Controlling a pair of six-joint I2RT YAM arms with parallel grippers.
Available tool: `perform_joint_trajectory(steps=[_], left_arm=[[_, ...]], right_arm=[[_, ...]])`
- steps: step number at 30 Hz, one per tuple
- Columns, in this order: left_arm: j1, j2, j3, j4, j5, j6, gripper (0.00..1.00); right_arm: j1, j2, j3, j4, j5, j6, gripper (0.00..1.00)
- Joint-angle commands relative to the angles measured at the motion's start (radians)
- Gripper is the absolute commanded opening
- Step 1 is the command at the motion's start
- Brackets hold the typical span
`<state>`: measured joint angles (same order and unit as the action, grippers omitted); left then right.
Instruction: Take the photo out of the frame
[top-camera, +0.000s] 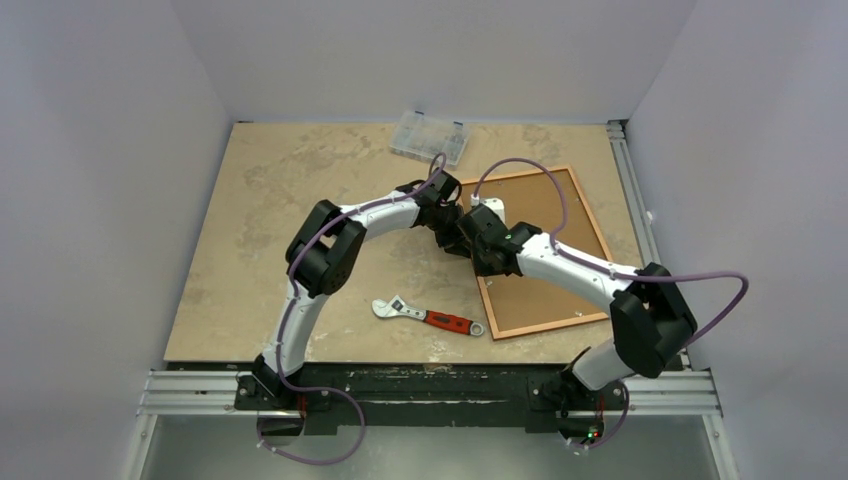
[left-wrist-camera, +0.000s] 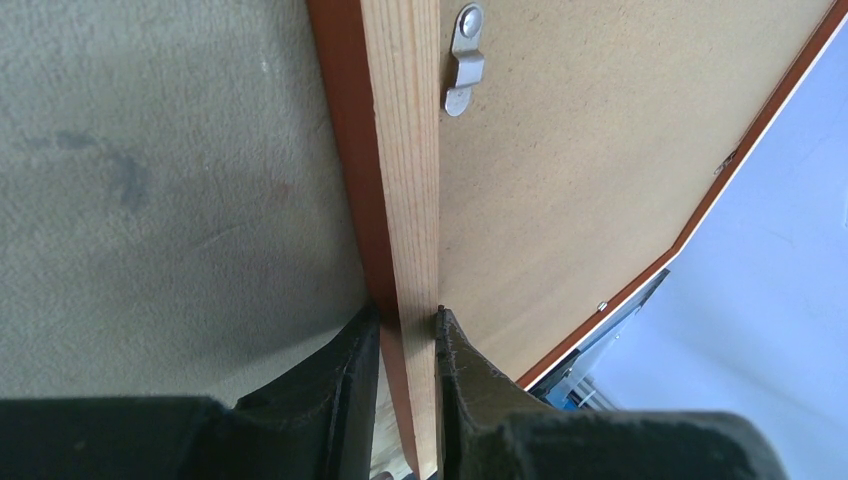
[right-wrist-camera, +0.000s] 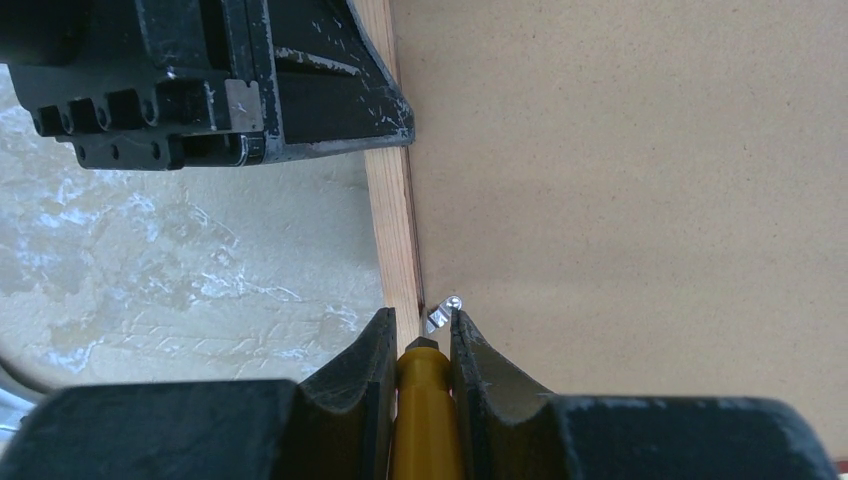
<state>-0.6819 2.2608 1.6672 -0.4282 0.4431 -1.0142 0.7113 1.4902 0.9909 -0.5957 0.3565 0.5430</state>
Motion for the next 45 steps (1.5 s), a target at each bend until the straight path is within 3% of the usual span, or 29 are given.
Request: perform_joint_trajectory(steps=[1, 8, 17, 27, 45], left_arm=[[0.007, 0.026, 0.005, 0.014, -0.016, 0.014, 0.00], [0.007, 0.026, 0.006, 0.011, -0.014, 0.014, 0.00], [0.007, 0.028, 0.008, 0.008, -0.014, 0.013, 0.00], [0.007, 0.030, 0.013, 0.000, -0.014, 0.017, 0.00], [0.007, 0.037, 0.016, -0.005, -0.004, 0.014, 0.00]], right_arm=[[0.031, 0.036, 0.050, -0.138, 0.037, 0.033, 0.00], [0.044, 0.047, 0.058, -0.206, 0.130, 0.079, 0.00], [0.047, -0.025, 0.027, -0.201, 0.114, 0.091, 0.00], [0.035, -0.158, -0.004, -0.052, 0.018, 0.062, 0.00], [0.017, -0.007, 0.037, -0.032, 0.046, 0.023, 0.00]])
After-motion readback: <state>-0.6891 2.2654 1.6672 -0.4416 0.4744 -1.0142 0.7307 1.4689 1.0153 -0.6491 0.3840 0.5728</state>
